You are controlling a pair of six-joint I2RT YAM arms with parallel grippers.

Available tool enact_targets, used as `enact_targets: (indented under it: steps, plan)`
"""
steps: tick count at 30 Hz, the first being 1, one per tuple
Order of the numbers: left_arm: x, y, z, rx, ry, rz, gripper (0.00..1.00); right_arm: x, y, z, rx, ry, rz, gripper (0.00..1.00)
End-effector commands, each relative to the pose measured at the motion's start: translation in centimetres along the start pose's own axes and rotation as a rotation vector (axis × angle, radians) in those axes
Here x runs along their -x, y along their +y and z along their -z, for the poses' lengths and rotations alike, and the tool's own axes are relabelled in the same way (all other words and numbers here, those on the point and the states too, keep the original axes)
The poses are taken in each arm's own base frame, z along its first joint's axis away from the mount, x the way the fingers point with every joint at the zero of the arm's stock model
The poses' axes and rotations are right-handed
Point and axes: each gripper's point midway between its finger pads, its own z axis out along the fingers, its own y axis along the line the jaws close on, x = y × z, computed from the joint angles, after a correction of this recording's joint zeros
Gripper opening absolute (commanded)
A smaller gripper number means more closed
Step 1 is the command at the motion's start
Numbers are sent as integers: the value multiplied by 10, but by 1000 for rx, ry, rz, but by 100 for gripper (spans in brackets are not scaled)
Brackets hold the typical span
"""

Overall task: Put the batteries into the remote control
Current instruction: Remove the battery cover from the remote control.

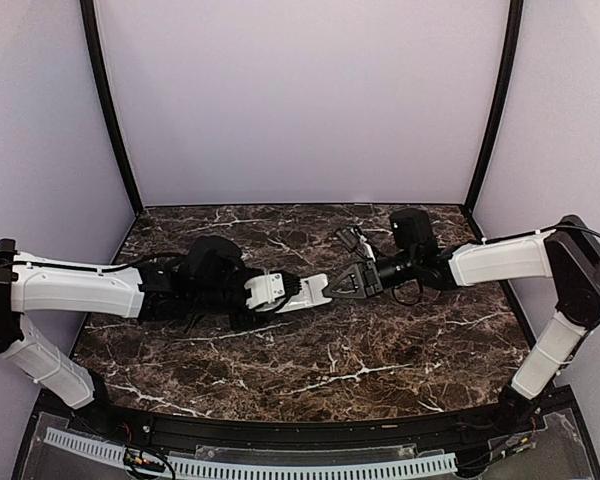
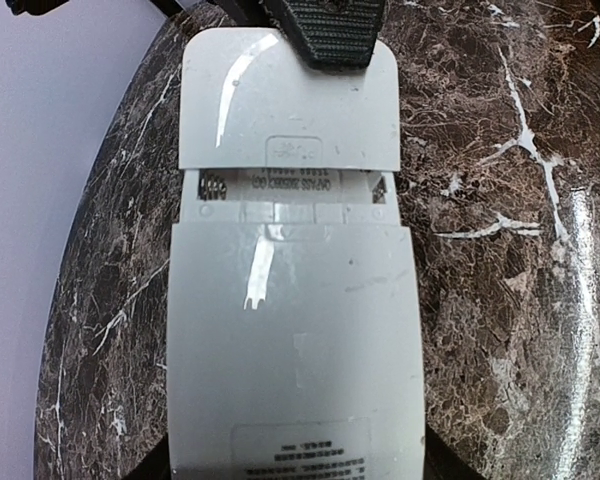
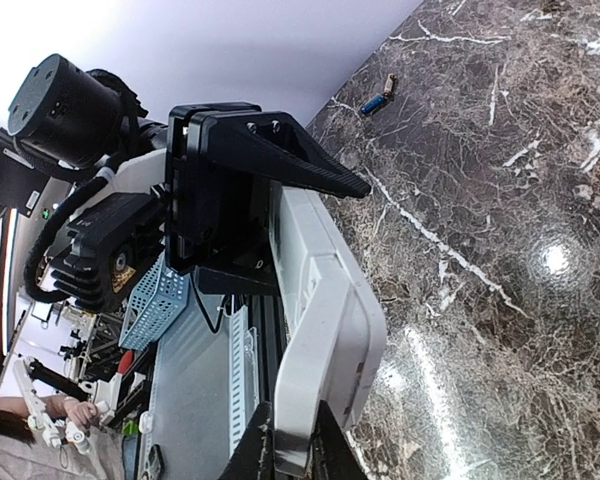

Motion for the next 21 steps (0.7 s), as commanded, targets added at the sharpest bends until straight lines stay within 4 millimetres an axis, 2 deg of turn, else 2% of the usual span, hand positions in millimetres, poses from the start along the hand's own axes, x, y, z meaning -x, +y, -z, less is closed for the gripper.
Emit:
enact_targets:
  steps: [1, 7, 14, 16, 21]
  plan:
    - [1, -3, -1, -16, 2, 9, 0, 6, 3, -8, 21, 3, 15, 9]
    - [-1, -1, -2, -4, 11, 9, 0, 5, 4, -6, 3, 15, 4, 0]
    - [-4, 2, -6, 10, 32, 10, 0, 6, 12, -1, -12, 20, 9, 0]
    - [-12, -2, -8, -2, 64, 9, 0, 8, 18, 1, -7, 17, 14, 0]
    - [-22, -3, -15, -9, 114, 11, 0, 23, 30, 15, -49, -21, 36, 0]
